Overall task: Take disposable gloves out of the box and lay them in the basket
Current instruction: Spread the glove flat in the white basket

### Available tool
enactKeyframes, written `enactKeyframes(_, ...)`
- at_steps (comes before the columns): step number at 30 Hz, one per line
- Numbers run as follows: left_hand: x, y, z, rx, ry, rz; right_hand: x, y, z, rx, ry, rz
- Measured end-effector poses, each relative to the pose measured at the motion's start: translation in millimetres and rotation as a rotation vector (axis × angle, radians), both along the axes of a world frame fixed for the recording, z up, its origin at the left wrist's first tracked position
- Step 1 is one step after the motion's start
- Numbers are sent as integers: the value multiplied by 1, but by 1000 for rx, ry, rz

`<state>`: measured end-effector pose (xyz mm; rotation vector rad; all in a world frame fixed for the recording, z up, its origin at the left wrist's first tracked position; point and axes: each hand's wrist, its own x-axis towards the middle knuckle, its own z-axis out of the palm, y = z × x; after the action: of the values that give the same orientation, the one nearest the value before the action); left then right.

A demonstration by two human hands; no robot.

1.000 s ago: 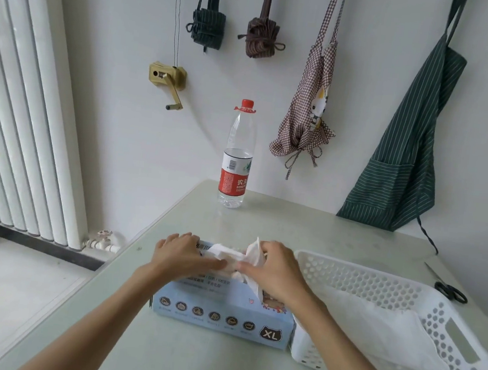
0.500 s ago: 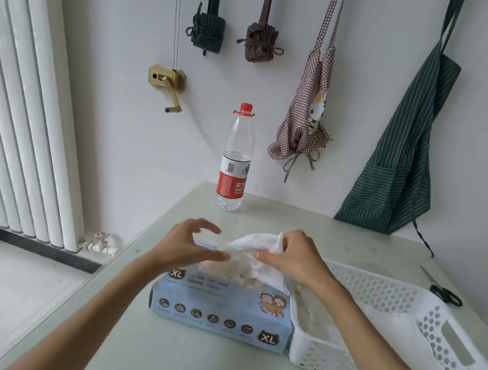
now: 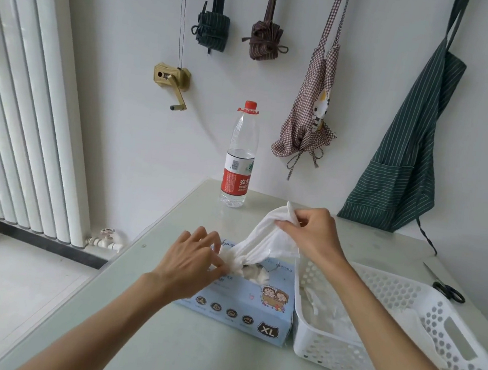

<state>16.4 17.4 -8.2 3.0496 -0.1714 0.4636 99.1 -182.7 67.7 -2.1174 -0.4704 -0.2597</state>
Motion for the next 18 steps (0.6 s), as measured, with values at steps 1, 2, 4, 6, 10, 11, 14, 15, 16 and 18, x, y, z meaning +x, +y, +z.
enactKeyframes(1, -1, -2, 3, 12, 45, 6, -2, 0, -2, -20, 2, 8)
enactKeyframes(2, -1, -2, 5, 8, 88, 11, -2, 0, -2, -57, 6, 24)
enactKeyframes(4, -4, 3, 5, -28, 174, 28, -3, 1, 5, -146, 24, 67)
enactKeyframes(6, -9, 7, 2, -57, 192, 24, -1, 0, 17, -151, 3, 56)
enactKeyframes(10, -11, 6, -5, -40, 131, 23, -1, -1, 37, -91, -31, 0)
enactKeyframes(11, -10, 6, -7, -39, 133, 39, -2, -3, 38, -93, -20, -1)
enactKeyframes(14, -13, 1, -7, -10, 134, 87, 0, -17, 38, -43, 32, -53)
enactKeyframes(15, -14, -2, -7, -8, 148, 104, 2, -24, 37, -27, 41, -87)
enactKeyframes(16, -15, -4, -7, -10, 166, 118, 3, -32, 37, -19, 41, -117)
enactKeyframes(18, -14, -6, -9, -32, 198, 132, 4, -44, 35, -28, 43, -132)
